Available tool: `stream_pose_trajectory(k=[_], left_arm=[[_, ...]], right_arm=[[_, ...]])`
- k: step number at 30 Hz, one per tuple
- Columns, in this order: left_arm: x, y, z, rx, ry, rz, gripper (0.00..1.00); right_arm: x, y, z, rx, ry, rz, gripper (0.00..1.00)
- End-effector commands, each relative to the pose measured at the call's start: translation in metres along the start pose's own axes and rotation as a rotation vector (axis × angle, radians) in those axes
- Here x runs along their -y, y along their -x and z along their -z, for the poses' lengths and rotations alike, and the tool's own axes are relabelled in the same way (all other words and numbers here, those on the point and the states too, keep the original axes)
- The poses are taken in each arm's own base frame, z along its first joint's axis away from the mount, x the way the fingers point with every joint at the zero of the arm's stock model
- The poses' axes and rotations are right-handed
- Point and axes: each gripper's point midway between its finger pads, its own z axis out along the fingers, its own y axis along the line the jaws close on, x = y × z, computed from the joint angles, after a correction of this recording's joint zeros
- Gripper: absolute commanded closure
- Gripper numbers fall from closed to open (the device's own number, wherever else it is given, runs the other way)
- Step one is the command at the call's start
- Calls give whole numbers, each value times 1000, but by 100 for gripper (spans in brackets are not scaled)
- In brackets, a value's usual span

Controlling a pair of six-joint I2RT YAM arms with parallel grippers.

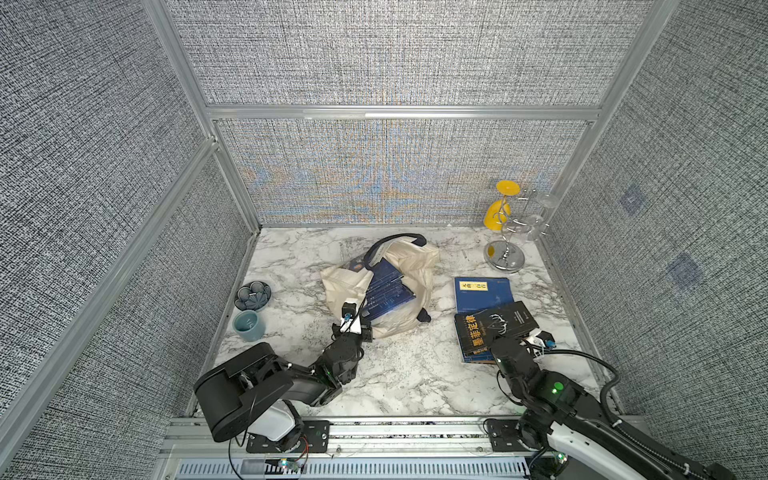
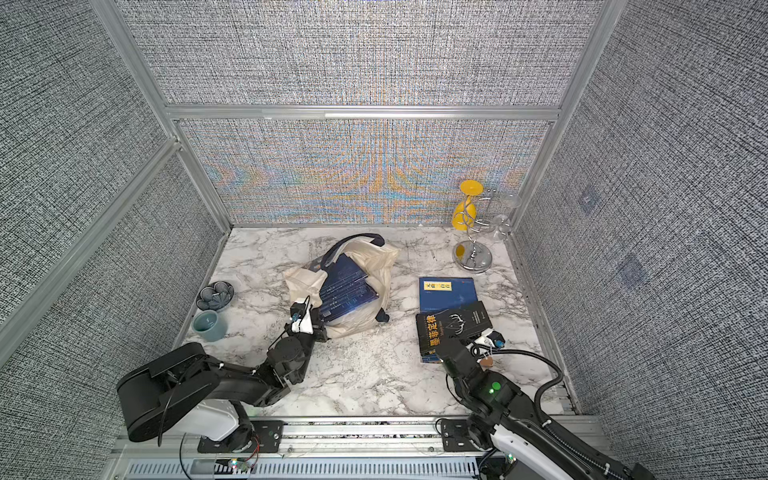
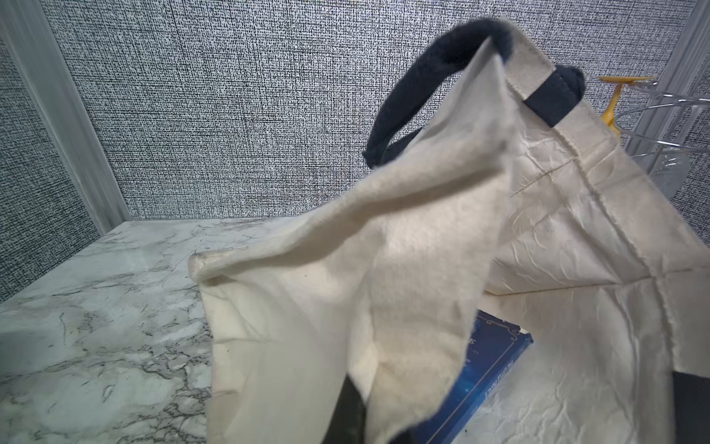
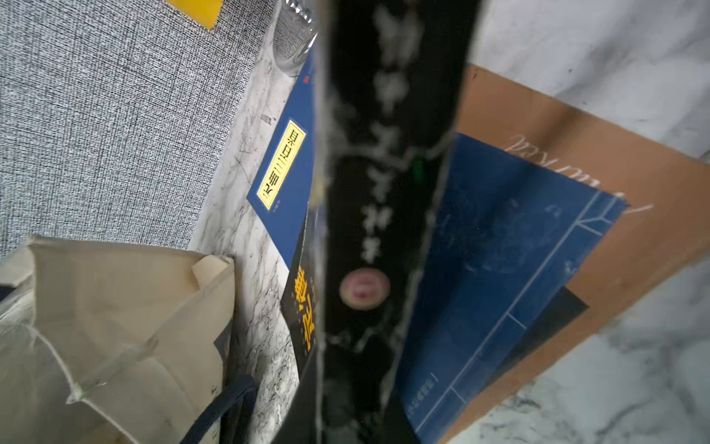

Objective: Take out the books from the canvas bag
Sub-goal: Place the book on the book, then pick up the book from the canvas bag.

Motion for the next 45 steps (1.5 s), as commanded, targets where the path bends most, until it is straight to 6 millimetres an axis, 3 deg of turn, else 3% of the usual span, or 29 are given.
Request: stream_pose_trajectory(k=[1, 8, 13, 24, 31, 34, 37, 42, 45], left_arm=[[3, 8, 0, 22, -10, 26, 100], [3, 8, 0, 21, -11, 26, 100], [3, 8, 0, 21, -14, 26, 100], [2, 10, 1, 26, -12, 27, 100], [1, 12, 2, 27, -12, 30, 100], [2, 13, 2, 30, -15, 34, 100], [2, 13, 2, 26, -17, 31, 100], [3, 9, 1, 18, -21, 17, 100], [1, 7, 1, 12, -8, 0, 100]], right_arm=[[11, -2, -2, -2, -36, -58, 84], [35, -9, -2, -28, -129, -104, 68], [40, -4, 3, -18, -152, -108, 54], [22, 2, 17, -51, -180, -49, 27], [6, 5, 23, -74, -172, 20, 18], [-15, 0, 21, -98, -105, 83, 14], [-54, -13, 19, -158, 34, 182, 13], [-126, -64, 14, -346, 244, 295, 14], [-160, -95, 17, -425, 293, 396, 15]])
